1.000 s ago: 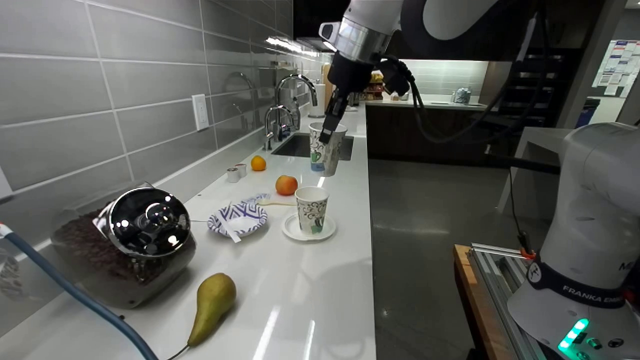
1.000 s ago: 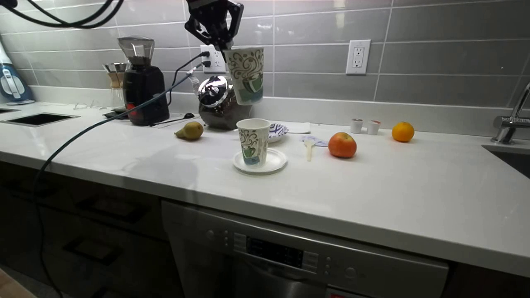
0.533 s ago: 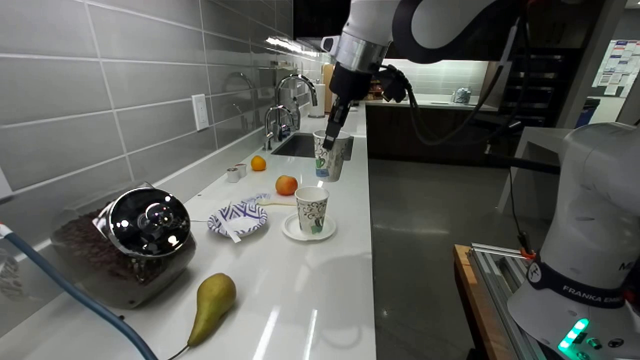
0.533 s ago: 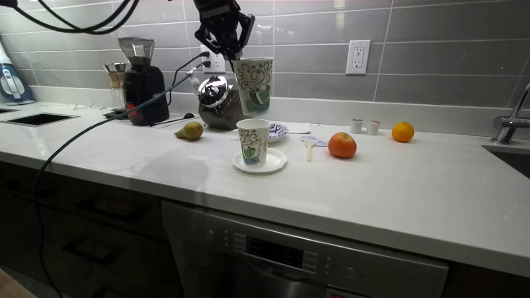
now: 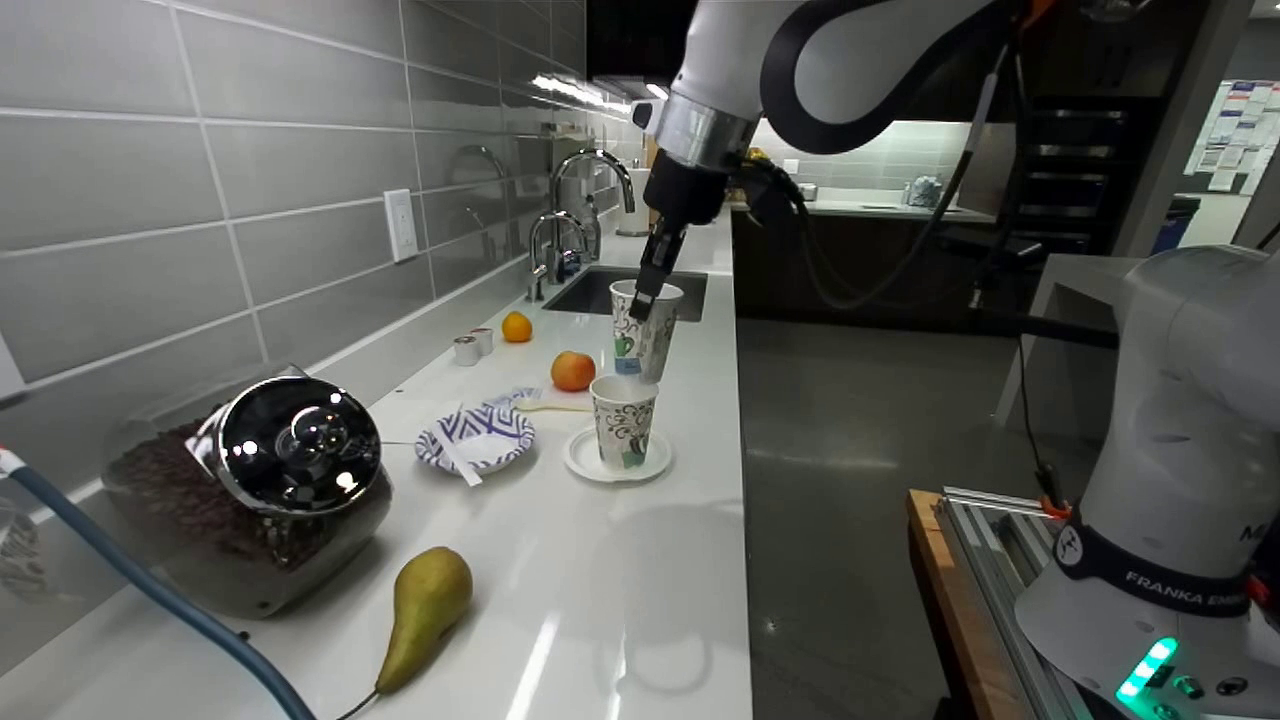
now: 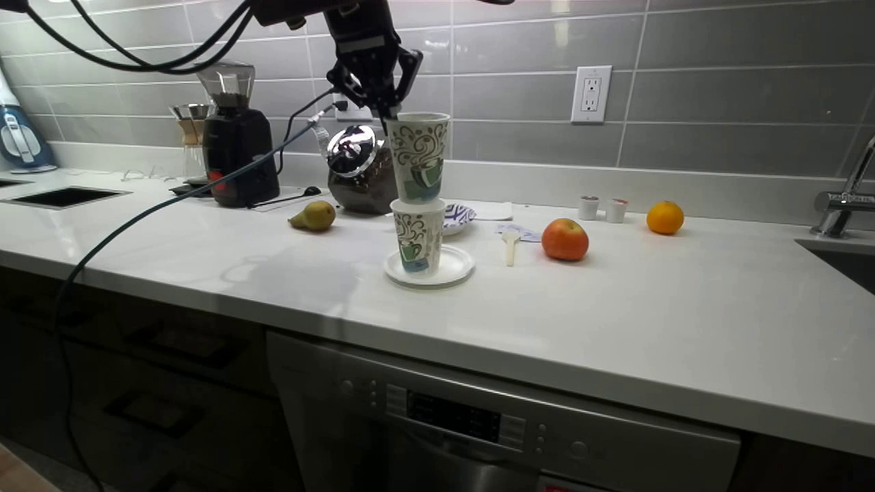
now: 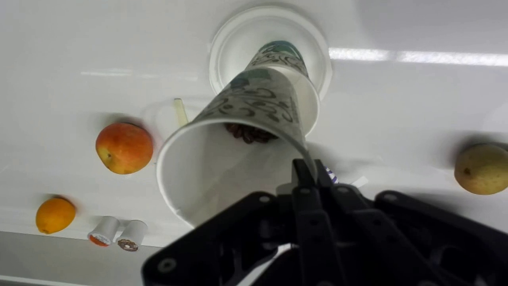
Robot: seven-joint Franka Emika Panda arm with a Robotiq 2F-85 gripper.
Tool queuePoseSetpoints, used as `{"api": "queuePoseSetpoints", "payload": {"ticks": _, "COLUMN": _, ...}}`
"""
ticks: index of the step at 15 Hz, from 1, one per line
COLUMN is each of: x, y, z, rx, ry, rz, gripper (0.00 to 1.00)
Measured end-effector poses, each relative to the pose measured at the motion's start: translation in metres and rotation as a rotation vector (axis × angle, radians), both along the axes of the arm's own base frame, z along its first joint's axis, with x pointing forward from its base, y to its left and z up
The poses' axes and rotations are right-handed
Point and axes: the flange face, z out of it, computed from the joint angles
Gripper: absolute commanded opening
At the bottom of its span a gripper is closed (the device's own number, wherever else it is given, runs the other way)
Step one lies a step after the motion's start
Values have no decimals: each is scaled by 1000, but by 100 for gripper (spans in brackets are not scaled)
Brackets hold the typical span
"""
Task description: Stack up the cups
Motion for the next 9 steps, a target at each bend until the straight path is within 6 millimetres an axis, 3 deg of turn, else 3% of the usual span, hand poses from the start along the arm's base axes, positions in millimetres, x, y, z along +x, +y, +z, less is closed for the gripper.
{"api": "queuePoseSetpoints", "payload": {"ticks": 9, "x": 8, "y": 6, "z": -14, "rx": 13, "ry": 2, "rz": 41, "gripper": 1}}
